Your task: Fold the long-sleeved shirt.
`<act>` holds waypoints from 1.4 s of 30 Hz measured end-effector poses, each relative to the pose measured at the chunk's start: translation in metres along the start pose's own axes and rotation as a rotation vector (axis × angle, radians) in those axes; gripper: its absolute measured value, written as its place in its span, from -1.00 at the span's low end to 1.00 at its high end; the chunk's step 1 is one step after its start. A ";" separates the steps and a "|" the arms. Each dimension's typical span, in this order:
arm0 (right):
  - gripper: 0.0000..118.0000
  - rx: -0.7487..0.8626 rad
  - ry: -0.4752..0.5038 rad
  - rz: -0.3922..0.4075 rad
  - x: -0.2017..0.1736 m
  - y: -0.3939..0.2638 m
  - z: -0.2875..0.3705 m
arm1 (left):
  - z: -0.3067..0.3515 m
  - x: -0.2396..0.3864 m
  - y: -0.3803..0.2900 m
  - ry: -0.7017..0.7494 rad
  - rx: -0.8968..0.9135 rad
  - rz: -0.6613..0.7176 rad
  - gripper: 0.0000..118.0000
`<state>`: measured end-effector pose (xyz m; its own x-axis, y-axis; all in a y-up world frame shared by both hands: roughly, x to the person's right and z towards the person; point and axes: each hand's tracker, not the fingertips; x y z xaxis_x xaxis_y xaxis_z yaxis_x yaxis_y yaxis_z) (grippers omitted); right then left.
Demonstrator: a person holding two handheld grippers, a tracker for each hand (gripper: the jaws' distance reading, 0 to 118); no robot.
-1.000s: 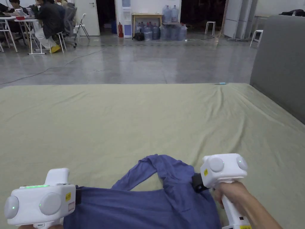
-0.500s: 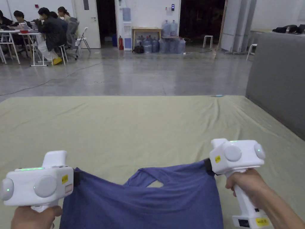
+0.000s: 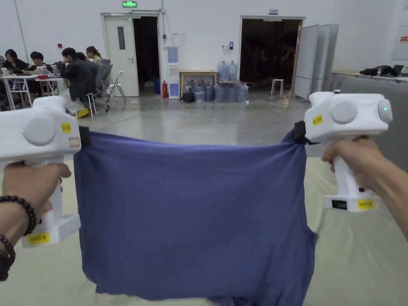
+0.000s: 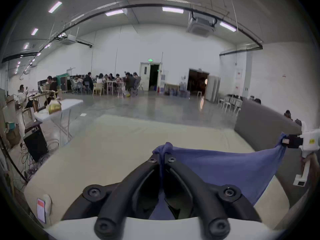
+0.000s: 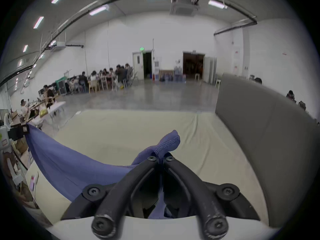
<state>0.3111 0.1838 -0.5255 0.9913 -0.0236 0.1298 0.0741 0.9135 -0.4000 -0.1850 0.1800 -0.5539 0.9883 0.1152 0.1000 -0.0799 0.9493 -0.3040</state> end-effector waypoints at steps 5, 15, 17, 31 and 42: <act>-1.00 0.119 -0.066 0.044 -0.016 0.099 0.023 | -0.006 0.015 0.088 0.004 0.084 0.026 -1.00; -1.00 0.234 -0.092 0.012 -0.012 0.178 0.062 | -0.017 0.020 0.135 -0.018 0.164 0.082 -1.00; -1.00 0.233 -0.084 0.006 -0.009 0.166 0.057 | -0.025 0.020 0.123 -0.006 0.143 0.061 -1.00; -1.00 -0.057 -0.080 -0.043 0.017 -0.024 -0.062 | -0.083 0.019 -0.042 0.000 -0.122 0.004 -1.00; -1.00 0.001 -0.051 0.038 0.011 -0.041 0.015 | -0.009 0.016 -0.053 -0.060 -0.086 -0.049 -1.00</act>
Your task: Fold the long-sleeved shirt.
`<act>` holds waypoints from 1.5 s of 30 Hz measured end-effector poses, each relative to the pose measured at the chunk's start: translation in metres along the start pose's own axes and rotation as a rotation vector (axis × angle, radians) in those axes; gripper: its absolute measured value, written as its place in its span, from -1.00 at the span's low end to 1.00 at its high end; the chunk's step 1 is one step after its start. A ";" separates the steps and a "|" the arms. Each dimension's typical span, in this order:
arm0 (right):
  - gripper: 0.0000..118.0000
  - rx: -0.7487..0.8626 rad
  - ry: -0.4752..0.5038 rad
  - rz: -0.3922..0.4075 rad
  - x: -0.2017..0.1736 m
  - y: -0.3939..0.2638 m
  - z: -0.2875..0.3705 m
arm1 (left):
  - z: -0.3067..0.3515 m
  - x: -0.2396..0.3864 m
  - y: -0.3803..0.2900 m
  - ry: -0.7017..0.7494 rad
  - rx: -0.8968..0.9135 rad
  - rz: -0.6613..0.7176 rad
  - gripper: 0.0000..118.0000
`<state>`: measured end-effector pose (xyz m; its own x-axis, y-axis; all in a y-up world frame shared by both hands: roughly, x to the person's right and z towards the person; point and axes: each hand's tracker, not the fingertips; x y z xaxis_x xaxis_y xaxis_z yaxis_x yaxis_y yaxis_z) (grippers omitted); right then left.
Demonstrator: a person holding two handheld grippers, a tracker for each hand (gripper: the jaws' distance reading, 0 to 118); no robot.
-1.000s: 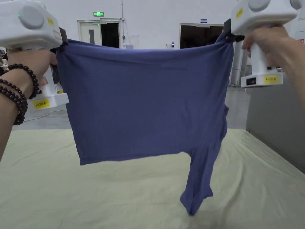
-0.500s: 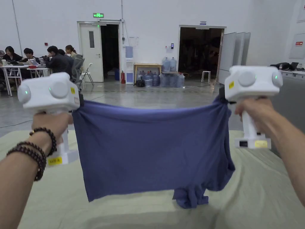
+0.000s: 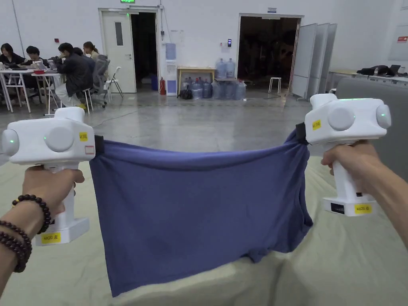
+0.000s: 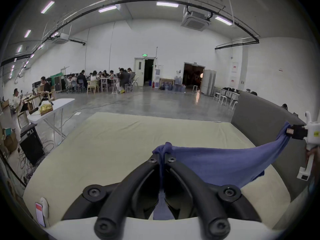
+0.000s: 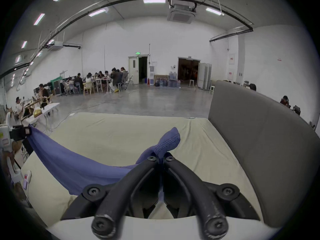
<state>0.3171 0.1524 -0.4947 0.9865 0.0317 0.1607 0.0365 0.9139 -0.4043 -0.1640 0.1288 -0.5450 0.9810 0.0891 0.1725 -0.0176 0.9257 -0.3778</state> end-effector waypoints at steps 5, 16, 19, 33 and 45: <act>-1.00 0.005 0.003 0.079 0.000 -0.056 0.063 | 0.063 -0.005 -0.038 -0.070 -0.022 0.002 -1.00; -1.00 -0.441 0.168 0.238 0.009 -0.292 0.172 | 0.164 -0.023 -0.239 -0.128 -0.411 -0.142 -1.00; -1.00 -0.630 0.237 0.279 0.012 -0.351 0.169 | 0.171 -0.026 -0.297 -0.125 -0.598 -0.191 -1.00; -0.71 -0.812 0.273 0.330 0.001 -0.422 0.171 | 0.159 -0.053 -0.384 -0.141 -0.800 -0.160 -0.84; -1.00 -0.453 0.188 0.121 -0.002 -0.307 0.178 | 0.187 -0.023 -0.251 -0.165 -0.401 -0.091 -1.00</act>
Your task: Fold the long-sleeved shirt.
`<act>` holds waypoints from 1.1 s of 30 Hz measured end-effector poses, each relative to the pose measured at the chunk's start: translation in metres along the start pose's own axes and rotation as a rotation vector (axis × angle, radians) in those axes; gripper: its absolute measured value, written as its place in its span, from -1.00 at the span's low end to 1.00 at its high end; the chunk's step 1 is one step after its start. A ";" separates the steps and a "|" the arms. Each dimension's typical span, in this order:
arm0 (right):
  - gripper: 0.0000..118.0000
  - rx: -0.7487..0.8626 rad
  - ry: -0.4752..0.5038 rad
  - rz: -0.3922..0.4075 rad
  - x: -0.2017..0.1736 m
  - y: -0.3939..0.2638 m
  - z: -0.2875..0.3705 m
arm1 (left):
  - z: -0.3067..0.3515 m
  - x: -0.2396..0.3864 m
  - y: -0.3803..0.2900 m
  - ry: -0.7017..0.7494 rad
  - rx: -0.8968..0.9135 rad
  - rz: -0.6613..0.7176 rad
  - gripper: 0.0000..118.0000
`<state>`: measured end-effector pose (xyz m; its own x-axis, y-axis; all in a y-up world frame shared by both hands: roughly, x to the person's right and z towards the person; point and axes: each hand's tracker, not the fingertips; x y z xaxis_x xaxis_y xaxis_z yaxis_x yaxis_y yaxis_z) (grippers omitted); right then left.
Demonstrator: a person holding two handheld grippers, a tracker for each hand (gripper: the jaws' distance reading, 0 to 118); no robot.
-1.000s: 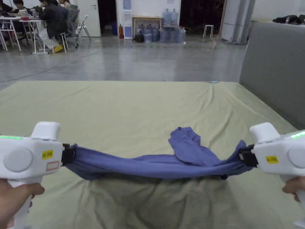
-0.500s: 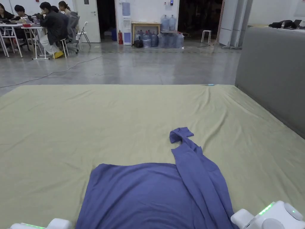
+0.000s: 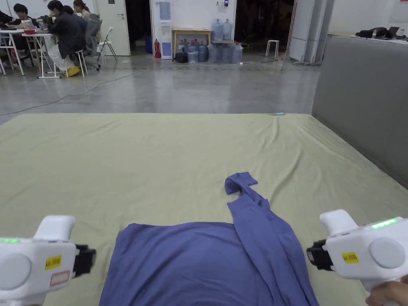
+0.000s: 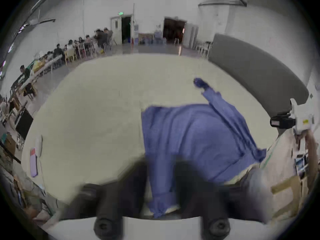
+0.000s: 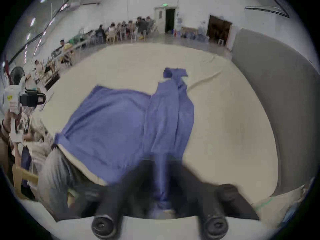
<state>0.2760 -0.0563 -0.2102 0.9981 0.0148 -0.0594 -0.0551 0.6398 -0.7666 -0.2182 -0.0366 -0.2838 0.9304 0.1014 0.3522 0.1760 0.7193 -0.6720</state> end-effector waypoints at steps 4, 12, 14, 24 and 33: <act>-1.00 -0.006 0.016 -0.009 0.002 0.029 -0.030 | -0.025 0.003 0.025 0.021 0.035 -0.004 -1.00; -1.00 0.008 -0.028 0.011 0.017 0.151 -0.116 | -0.129 -0.011 0.078 0.074 0.004 0.045 -1.00; -1.00 0.013 -0.044 0.015 0.021 0.194 -0.146 | -0.164 -0.018 0.088 0.069 -0.032 0.084 -1.00; -0.60 -0.049 -0.094 -0.102 0.048 0.328 -0.321 | -0.261 -0.027 0.097 0.061 -0.102 0.113 -1.00; 0.20 -0.234 -0.095 -0.144 0.047 0.316 -0.441 | -0.286 -0.037 0.094 0.049 -0.098 0.106 -1.00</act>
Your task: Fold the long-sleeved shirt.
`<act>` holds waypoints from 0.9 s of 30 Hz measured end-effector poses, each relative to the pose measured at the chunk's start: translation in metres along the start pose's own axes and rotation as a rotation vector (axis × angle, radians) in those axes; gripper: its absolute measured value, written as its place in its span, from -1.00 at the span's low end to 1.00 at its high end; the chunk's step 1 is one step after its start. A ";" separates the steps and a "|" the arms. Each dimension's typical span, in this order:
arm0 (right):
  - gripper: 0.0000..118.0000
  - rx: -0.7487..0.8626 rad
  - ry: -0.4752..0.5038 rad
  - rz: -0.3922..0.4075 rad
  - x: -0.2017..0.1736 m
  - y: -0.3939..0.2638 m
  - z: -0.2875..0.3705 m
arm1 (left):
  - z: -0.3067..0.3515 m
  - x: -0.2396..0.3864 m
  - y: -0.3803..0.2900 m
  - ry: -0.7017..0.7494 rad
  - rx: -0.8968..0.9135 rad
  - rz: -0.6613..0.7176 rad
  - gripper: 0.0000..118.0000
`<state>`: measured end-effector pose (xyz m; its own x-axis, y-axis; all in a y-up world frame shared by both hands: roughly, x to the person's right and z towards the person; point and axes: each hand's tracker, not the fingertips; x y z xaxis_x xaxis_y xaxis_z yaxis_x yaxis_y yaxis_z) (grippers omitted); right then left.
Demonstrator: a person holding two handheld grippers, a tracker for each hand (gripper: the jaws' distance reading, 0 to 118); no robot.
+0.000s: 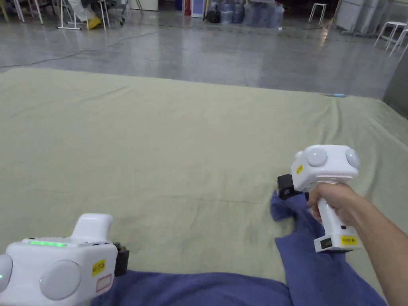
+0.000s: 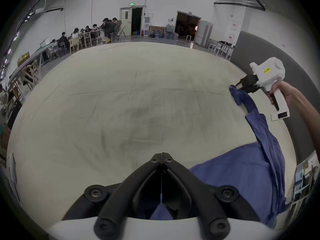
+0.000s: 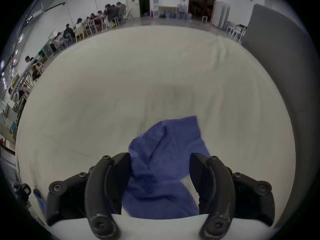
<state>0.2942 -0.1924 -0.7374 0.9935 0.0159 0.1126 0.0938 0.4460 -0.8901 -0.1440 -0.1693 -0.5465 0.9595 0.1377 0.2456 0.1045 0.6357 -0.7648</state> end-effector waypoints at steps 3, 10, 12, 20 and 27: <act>0.14 -0.015 -0.034 0.027 -0.012 -0.003 -0.017 | -0.005 -0.006 0.001 -0.005 -0.006 0.004 -1.00; -1.00 0.092 -0.049 0.084 -0.019 -0.006 0.032 | 0.016 -0.014 -0.002 0.001 0.002 0.017 -1.00; -1.00 0.144 -0.025 0.069 -0.013 -0.006 0.068 | 0.030 -0.014 -0.003 0.010 0.014 0.002 -1.00; -1.00 0.352 0.003 0.221 -0.009 -0.123 0.264 | 0.103 -0.003 -0.019 0.014 0.061 -0.056 -1.00; -1.00 0.293 0.112 0.271 -0.003 -0.267 0.322 | 0.158 0.013 -0.051 0.012 0.067 -0.097 -1.00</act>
<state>0.2453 -0.0236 -0.3579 0.9820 0.0779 -0.1719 -0.1788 0.6751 -0.7157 -0.1782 -0.0799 -0.4099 0.9489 0.0639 0.3090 0.1799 0.6949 -0.6963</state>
